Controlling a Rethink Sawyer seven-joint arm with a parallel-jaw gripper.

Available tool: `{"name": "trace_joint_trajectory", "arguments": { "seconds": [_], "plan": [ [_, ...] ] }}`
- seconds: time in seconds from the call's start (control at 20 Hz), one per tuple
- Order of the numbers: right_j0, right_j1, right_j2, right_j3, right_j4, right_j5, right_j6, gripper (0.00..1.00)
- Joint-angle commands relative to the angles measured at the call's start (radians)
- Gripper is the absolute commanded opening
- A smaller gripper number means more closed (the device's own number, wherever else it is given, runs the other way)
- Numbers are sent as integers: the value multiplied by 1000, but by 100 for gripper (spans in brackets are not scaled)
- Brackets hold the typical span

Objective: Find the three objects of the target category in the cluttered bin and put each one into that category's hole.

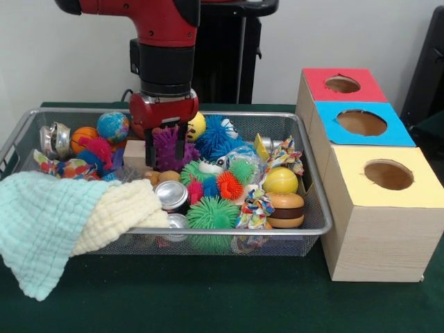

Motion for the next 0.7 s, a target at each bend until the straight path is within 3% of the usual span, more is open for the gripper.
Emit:
{"name": "trace_joint_trajectory", "arguments": {
  "seconds": [0.05, 0.7],
  "plan": [
    [-1, 28, -12, -114, -48, -36, 84, 100],
    [2, 128, -78, -114, -31, -151, 161, 100]
  ]
}}
